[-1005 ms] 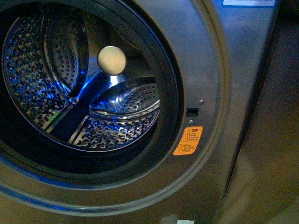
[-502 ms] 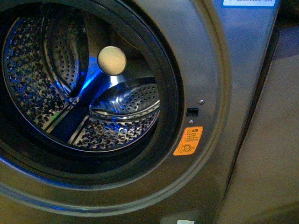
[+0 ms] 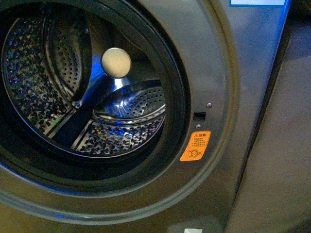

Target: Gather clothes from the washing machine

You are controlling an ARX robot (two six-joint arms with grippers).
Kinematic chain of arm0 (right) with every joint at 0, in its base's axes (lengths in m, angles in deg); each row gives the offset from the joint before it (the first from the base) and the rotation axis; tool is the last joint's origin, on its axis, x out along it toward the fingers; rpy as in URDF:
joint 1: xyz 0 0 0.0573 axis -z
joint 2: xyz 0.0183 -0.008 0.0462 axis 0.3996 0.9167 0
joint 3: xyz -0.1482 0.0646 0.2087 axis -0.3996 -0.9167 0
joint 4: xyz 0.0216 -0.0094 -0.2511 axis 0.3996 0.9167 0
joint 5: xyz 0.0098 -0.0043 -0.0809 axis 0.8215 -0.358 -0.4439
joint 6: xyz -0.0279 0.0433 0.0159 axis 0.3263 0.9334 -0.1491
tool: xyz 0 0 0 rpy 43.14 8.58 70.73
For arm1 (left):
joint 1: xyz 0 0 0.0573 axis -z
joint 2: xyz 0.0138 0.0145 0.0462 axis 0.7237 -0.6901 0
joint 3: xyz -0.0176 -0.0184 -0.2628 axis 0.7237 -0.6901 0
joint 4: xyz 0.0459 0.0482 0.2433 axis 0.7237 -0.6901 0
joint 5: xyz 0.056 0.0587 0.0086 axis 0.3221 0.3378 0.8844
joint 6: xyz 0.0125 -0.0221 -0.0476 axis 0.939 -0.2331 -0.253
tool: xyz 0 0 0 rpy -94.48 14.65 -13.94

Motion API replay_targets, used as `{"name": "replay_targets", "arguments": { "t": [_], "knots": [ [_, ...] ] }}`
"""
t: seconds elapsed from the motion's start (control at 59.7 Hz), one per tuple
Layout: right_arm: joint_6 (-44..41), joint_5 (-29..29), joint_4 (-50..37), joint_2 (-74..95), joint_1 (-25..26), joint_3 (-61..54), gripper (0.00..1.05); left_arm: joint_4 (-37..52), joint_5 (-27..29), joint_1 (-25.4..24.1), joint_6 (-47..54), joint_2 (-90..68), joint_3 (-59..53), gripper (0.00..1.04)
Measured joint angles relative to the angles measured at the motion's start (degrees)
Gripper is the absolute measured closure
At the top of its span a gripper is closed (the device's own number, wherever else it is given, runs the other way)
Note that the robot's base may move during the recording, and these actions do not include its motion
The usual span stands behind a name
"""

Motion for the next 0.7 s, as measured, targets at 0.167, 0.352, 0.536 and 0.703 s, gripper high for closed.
{"name": "replay_targets", "arguments": {
  "t": [0.167, 0.352, 0.536, 0.703],
  "knots": [
    [-7.0, -2.7, 18.9, 9.6, -1.0, 2.8, 1.00, 0.0, 0.0, 0.0, 0.0, 0.0, 0.0, 0.07],
    [-4.0, -2.3, 22.4, 12.9, -3.2, 5.1, 0.81, 0.0, 0.0, 0.0, 0.0, 0.0, 0.0, 0.07],
    [2.3, 0.2, 7.6, 8.8, -4.6, 1.3, 0.46, 0.0, 0.0, 0.0, 0.0, 0.0, 0.0, 0.07],
    [10.6, 6.6, -5.1, -2.9, -4.8, -3.5, 0.14, 0.0, 0.0, 0.0, 0.0, 0.0, 0.0, 0.07]
  ]
}}
